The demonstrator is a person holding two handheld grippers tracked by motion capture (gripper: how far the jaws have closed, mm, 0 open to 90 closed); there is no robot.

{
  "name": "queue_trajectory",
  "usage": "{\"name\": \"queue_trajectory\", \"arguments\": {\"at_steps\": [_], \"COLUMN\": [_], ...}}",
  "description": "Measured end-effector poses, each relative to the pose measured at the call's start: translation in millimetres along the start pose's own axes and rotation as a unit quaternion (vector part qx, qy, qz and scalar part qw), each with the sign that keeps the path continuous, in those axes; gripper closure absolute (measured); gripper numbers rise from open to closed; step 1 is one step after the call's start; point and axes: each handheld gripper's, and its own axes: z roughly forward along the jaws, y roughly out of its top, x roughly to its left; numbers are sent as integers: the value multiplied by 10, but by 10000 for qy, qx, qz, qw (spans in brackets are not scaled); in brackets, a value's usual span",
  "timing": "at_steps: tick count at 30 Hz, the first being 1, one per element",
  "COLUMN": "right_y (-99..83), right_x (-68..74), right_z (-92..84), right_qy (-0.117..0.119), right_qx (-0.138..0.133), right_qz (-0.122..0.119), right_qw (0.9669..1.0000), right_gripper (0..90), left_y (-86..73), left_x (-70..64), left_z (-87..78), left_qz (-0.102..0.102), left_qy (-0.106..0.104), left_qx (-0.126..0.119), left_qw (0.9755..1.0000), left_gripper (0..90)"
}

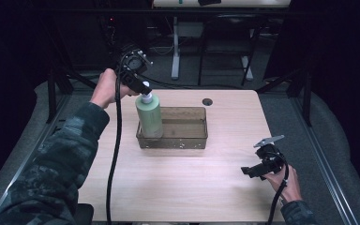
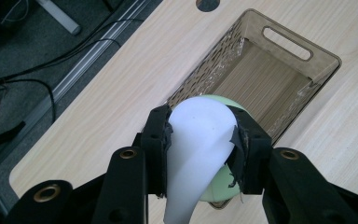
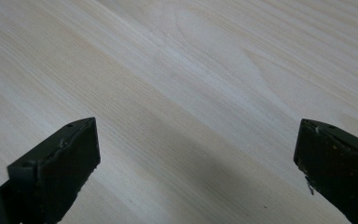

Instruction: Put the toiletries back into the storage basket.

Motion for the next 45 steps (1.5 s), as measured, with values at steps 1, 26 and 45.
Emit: {"name": "queue_trajectory", "arguments": {"at_steps": [1, 26, 45], "right_y": [0, -3, -5], "right_x": [0, -1, 8], "right_z": [0, 6, 6], "right_qy": [-2, 21, -26], "right_qx": [0, 0, -4], "right_qz": [-6, 40, -75], "right_qw": [10000, 10000, 10000], "right_gripper": [0, 0, 0], "left_y": [-10, -181, -138], "left_x": [-4, -33, -146], "left_z": [11, 72, 38], "left_qz": [7, 26, 279], "left_qy": [7, -67, -110], "left_qx": [12, 183, 395], "left_qw": [10000, 9998, 9988], "left_gripper": [629, 629, 626]}}
